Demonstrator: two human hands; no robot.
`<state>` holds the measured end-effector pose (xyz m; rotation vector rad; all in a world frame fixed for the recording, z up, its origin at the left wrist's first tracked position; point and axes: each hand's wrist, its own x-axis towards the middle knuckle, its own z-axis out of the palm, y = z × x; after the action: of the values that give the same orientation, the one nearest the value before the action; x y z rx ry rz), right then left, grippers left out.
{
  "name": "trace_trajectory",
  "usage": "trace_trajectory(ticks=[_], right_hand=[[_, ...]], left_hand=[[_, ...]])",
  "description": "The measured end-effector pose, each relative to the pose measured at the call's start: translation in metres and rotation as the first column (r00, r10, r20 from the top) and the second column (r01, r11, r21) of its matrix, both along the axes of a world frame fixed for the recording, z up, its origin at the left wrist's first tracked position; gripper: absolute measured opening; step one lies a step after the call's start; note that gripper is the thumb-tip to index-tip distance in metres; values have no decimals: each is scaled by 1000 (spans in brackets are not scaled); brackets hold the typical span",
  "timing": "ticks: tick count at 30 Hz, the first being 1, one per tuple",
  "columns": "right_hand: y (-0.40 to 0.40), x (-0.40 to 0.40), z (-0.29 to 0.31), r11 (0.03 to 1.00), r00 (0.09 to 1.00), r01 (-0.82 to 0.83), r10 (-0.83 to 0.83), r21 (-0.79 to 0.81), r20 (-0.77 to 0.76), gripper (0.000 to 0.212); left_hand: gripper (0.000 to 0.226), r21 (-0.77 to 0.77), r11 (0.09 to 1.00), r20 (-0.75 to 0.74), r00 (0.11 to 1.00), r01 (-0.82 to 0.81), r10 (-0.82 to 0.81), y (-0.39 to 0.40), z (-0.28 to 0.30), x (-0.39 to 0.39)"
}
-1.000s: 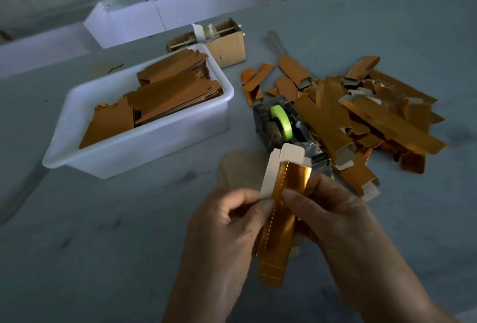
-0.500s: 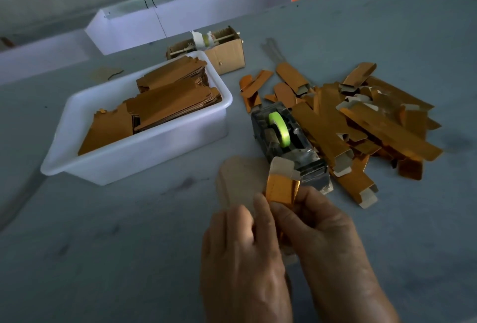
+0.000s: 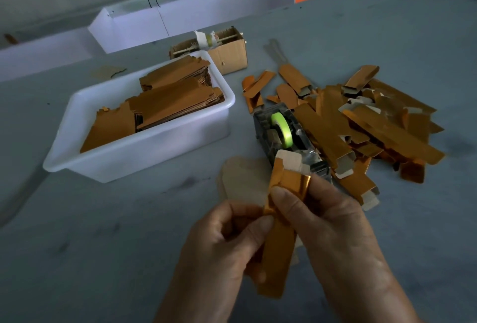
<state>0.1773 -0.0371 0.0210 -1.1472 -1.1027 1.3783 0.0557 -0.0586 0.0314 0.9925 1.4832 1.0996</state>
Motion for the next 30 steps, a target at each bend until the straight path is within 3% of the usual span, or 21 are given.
trace_trajectory(ticks=[3, 7, 13, 26, 28, 30], right_hand=[[2, 7, 10, 983, 967, 65, -105, 169, 233, 29], [24, 36, 15, 885, 735, 209, -422, 415, 531, 6], [50, 49, 9, 981, 719, 19, -149, 195, 678, 14], [56, 39, 1, 994, 820, 60, -99, 87, 564, 12], [53, 36, -2, 992, 903, 119, -127, 44, 412, 10], [48, 34, -2, 991, 988, 124, -118, -50, 104, 17]], left_hand=[[16, 38, 998, 33, 999, -43, 42, 6, 10, 3], [9, 70, 995, 68, 995, -74, 70, 14, 12, 9], [11, 56, 989, 252, 960, -138, 120, 26, 6, 21], [13, -6, 994, 297, 948, -112, 109, 33, -5, 37], [12, 4, 994, 284, 953, -112, 106, 31, -5, 38], [12, 31, 993, 271, 957, -111, 98, 30, -5, 39]])
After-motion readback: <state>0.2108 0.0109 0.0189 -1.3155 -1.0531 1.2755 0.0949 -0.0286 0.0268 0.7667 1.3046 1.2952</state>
